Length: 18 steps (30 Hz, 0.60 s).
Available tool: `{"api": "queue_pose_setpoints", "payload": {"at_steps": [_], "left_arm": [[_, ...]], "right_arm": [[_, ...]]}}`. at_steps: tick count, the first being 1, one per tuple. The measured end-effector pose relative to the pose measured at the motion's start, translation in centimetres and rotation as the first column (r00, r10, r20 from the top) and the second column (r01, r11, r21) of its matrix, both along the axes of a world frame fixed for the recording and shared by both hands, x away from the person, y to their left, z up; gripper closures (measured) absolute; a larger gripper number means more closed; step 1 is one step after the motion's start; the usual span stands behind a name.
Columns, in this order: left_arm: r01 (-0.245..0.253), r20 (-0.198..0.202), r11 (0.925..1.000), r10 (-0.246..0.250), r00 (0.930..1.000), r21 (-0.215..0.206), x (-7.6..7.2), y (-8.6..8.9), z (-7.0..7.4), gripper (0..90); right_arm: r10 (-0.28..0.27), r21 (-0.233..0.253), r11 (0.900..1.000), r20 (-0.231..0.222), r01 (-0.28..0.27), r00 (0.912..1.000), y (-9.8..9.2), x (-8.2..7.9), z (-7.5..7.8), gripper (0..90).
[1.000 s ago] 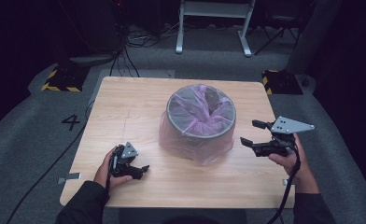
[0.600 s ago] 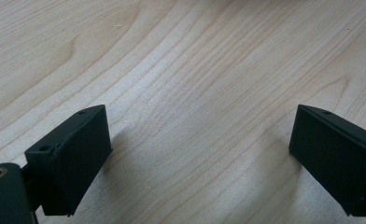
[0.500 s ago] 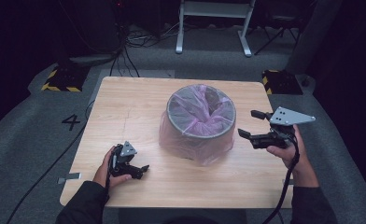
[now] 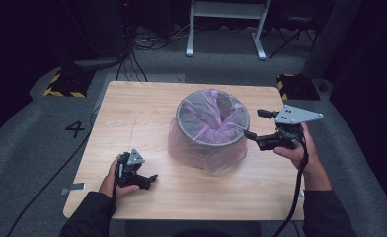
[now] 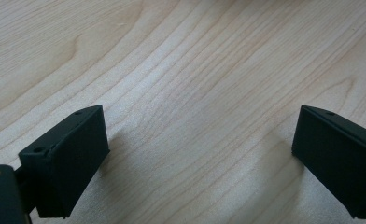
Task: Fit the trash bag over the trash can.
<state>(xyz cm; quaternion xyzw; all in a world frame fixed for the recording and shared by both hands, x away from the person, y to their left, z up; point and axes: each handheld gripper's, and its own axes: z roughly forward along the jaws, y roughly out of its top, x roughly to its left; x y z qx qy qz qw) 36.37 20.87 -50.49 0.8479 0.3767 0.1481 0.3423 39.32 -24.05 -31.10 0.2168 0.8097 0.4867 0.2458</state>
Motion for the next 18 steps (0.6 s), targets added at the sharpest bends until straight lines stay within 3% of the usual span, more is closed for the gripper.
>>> {"api": "queue_pose_setpoints", "payload": {"at_steps": [18], "left_arm": [[0.0, -0.001, 1.0, 0.0, 1.0, 0.0, 0.0, 0.0, 0.0, 3.5]], "right_arm": [[-0.005, -0.038, 0.999, -0.022, 0.004, 0.9997, 2.7, 2.3, 0.7, 19.1]]}}
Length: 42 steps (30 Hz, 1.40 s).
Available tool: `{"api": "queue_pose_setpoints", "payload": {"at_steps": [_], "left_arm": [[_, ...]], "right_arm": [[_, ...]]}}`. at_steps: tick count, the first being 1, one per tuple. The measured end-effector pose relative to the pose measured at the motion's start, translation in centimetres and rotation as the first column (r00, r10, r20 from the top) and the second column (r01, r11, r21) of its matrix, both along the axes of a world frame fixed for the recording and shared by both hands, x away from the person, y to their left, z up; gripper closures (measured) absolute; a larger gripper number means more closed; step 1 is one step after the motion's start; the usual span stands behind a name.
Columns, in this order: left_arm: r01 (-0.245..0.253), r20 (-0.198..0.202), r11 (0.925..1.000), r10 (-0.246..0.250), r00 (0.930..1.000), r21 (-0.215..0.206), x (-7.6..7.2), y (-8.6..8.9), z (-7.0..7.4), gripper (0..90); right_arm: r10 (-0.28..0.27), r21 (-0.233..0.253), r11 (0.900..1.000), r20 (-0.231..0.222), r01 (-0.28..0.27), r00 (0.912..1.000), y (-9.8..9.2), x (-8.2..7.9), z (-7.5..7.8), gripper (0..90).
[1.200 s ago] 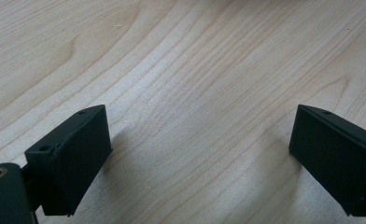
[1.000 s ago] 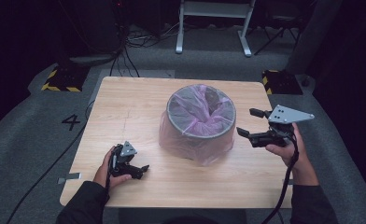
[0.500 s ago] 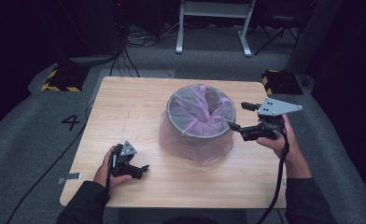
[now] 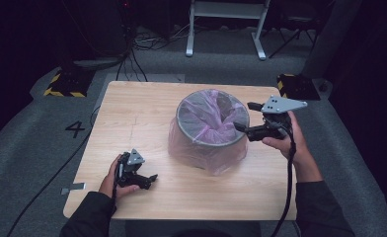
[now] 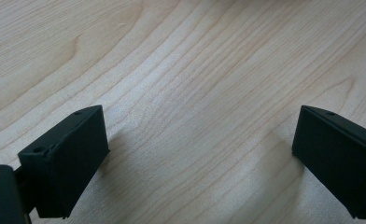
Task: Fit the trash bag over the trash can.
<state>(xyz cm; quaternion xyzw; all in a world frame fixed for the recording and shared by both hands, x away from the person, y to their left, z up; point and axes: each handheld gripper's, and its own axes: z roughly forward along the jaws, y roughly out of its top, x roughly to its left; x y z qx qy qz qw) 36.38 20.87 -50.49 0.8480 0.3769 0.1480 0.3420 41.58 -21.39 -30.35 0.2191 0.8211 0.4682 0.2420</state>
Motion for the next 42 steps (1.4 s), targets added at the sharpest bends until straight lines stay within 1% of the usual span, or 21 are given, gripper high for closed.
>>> {"api": "queue_pose_setpoints", "payload": {"at_steps": [2, 4, 7, 10, 13, 15, 17, 20, 23, 28, 33, 36, 38, 41, 42], "left_arm": [[0.001, 0.001, 1.0, -0.001, 1.0, 0.002, 0.0, 0.0, 0.0, 3.4], [0.0, 0.0, 1.0, 0.0, 1.0, 0.0, 0.0, 0.0, 0.0, 3.4], [0.0, 0.0, 1.0, 0.0, 1.0, 0.0, 0.0, 0.0, 0.0, 3.5], [0.0, 0.0, 1.0, 0.0, 1.0, 0.0, 0.0, 0.0, 0.0, 3.5], [0.001, 0.0, 1.0, -0.001, 1.0, 0.0, 0.0, 0.0, 0.0, 3.5], [0.0, 0.0, 1.0, 0.0, 1.0, 0.0, 0.0, 0.0, 0.0, 3.5], [0.0, 0.0, 1.0, 0.0, 1.0, 0.0, 0.0, 0.0, 0.0, 3.5], [0.0, 0.0, 1.0, 0.0, 1.0, 0.0, 0.0, 0.0, 0.0, 3.4], [0.0, 0.0, 1.0, 0.0, 1.0, 0.0, 0.0, 0.0, 0.0, 3.5], [0.0, 0.0, 1.0, 0.0, 1.0, 0.0, 0.0, 0.0, 0.0, 3.4], [0.001, 0.0, 1.0, -0.001, 1.0, 0.0, 0.0, 0.0, 0.0, 3.4], [0.0, -0.001, 1.0, 0.0, 1.0, 0.0, 0.0, 0.0, 0.0, 3.5], [0.0, 0.0, 1.0, 0.0, 1.0, 0.0, 0.0, 0.0, 0.0, 3.4], [0.001, 0.0, 1.0, -0.001, 1.0, 0.0, 0.0, 0.0, 0.0, 3.5], [0.0, 0.0, 1.0, 0.0, 1.0, 0.0, 0.0, 0.0, 0.0, 3.4]], "right_arm": [[-0.003, -0.019, 1.0, -0.003, 0.003, 1.0, 0.5, 0.3, 0.1, 19.1], [0.005, -0.03, 1.0, -0.005, -0.005, 1.0, 1.0, 0.7, 0.2, 19.1], [0.001, -0.04, 0.999, -0.018, -0.001, 0.9998, 1.7, 1.3, 0.3, 19.3], [-0.001, -0.068, 0.998, -0.026, -0.001, 0.9997, 2.6, 2.0, 0.3, 19.3], [0.018, -0.085, 0.996, -0.046, -0.022, 0.9988, 3.4, 2.7, 0.5, 19.3], [0.016, -0.109, 0.994, -0.048, -0.021, 0.9987, 4.0, 3.2, 0.6, 19.4], [0.017, -0.135, 0.991, -0.062, -0.025, 0.9979, 4.6, 3.7, 0.7, 19.4], [0.023, -0.153, 0.988, -0.07, -0.033, 0.9973, 5.3, 4.1, 0.7, 19.4], [0.023, -0.155, 0.987, -0.082, -0.036, 0.9964, 5.8, 4.5, 0.6, 19.7], [0.024, -0.175, 0.984, -0.085, -0.038, 0.9961, 6.4, 4.8, 0.4, 19.8], [0.024, -0.212, 0.976, -0.093, -0.044, 0.9953, 7.1, 5.1, 0.1, 20.0], [0.038, -0.231, 0.971, -0.107, -0.062, 0.9935, 7.4, 5.3, -0.1, 22.4], [0.039, -0.248, 0.967, -0.111, -0.065, 0.993, 7.6, 5.3, -0.2, 22.5], [0.045, -0.262, 0.962, -0.129, -0.078, 0.9906, 7.8, 5.4, -0.3, 22.3], [0.046, -0.278, 0.957, -0.133, -0.082, 0.9901, 8.0, 5.5, -0.4, 22.3]]}}
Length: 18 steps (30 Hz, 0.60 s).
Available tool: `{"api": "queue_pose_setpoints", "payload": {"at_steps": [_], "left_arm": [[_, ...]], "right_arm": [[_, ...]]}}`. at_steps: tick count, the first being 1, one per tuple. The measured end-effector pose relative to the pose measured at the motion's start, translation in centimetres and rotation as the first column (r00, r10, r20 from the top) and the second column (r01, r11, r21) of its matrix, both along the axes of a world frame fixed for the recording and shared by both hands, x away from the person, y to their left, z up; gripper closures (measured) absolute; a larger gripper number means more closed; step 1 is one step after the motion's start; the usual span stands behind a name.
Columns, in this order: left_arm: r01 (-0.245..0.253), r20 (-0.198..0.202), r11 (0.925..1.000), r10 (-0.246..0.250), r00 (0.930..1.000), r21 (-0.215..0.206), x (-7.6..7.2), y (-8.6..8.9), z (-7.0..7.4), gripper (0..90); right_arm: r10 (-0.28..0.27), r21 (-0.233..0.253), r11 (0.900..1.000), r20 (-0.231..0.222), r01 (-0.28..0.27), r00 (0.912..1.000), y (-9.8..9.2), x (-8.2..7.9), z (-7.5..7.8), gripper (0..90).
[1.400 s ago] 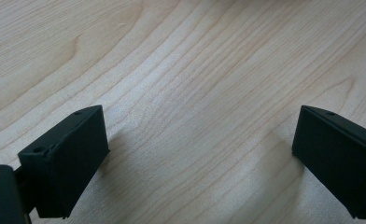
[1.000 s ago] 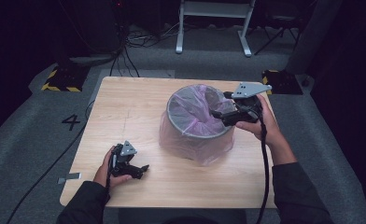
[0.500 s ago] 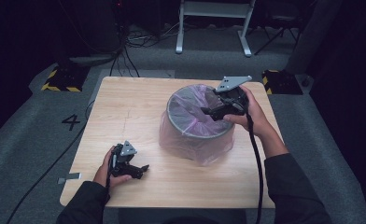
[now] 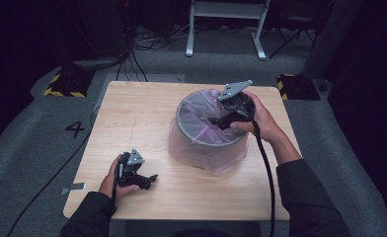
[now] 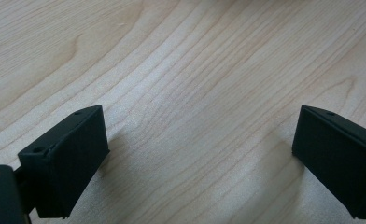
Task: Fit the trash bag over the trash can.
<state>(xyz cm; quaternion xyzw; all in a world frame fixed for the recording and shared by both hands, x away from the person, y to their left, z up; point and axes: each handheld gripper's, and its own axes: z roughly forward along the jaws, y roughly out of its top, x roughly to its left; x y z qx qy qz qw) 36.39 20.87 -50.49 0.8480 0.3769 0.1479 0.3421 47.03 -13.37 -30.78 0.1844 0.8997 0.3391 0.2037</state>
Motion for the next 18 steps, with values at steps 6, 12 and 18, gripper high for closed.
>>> {"api": "queue_pose_setpoints", "payload": {"at_steps": [6, 12, 18], "left_arm": [[0.0, 0.0, 1.0, 0.0, 1.0, 0.0, 0.0, 0.0, 0.0, 3.4], [0.001, 0.001, 1.0, -0.001, 1.0, 0.002, 0.0, 0.0, 0.0, 3.4], [0.001, 0.001, 1.0, -0.001, 1.0, 0.002, 0.0, 0.0, 0.0, 3.4]], "right_arm": [[0.023, -0.074, 0.997, -0.035, -0.026, 0.9991, 0.6, 0.4, -0.5, 23.7], [0.049, -0.152, 0.987, -0.072, -0.06, 0.9962, 1.2, 0.9, -1.1, 23.4], [0.031, -0.231, 0.971, -0.122, -0.059, 0.992, 1.8, 1.3, -1.5, 23.5]]}}
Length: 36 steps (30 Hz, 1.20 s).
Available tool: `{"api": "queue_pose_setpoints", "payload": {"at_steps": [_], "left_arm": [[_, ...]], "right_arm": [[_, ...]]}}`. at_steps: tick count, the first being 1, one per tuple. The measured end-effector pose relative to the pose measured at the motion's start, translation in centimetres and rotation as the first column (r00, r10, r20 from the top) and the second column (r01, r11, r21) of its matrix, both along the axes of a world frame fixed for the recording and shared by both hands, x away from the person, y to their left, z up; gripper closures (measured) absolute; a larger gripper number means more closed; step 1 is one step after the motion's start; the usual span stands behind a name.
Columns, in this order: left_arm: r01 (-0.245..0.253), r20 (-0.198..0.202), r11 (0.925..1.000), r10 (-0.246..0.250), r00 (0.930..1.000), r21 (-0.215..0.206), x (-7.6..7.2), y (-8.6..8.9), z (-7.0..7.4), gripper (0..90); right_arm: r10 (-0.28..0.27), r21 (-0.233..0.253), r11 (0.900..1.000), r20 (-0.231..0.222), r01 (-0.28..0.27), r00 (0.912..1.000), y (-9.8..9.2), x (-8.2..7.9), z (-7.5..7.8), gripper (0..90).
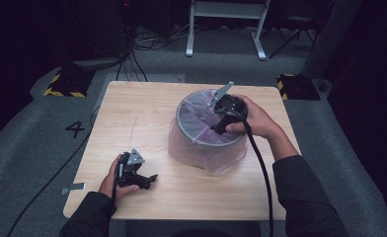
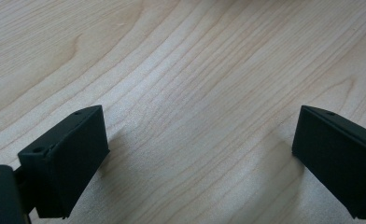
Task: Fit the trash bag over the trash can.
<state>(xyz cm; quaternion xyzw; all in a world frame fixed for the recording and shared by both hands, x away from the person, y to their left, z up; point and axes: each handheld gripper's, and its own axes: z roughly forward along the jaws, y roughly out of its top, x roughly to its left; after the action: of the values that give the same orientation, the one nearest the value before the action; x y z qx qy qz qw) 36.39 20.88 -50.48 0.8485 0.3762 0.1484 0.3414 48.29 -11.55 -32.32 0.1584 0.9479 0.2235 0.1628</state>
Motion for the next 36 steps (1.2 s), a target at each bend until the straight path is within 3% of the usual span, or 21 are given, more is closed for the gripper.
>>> {"api": "queue_pose_setpoints", "payload": {"at_steps": [4, 12, 19, 36], "left_arm": [[-0.001, -0.001, 1.0, 0.001, 1.0, -0.002, 0.0, 0.0, 0.0, 3.4], [0.0, 0.0, 1.0, 0.0, 1.0, 0.0, 0.0, 0.0, 0.0, 3.4], [-0.001, -0.001, 1.0, 0.001, 1.0, -0.002, 0.0, 0.0, 0.0, 3.4], [-0.001, -0.001, 1.0, 0.001, 1.0, -0.002, 0.0, 0.0, 0.0, 3.4]], "right_arm": [[0.01, -0.071, 0.997, -0.017, -0.011, 0.9998, 0.4, 0.2, -0.2, 23.0], [-0.011, -0.128, 0.992, -0.038, 0.006, 0.9992, 0.8, 0.4, -0.5, 22.0], [-0.019, -0.149, 0.989, -0.04, 0.013, 0.999, 0.9, 0.4, -0.6, 21.2], [-0.057, -0.175, 0.983, 0.007, 0.057, 0.9984, 1.3, 0.2, -0.6, 22.2]]}}
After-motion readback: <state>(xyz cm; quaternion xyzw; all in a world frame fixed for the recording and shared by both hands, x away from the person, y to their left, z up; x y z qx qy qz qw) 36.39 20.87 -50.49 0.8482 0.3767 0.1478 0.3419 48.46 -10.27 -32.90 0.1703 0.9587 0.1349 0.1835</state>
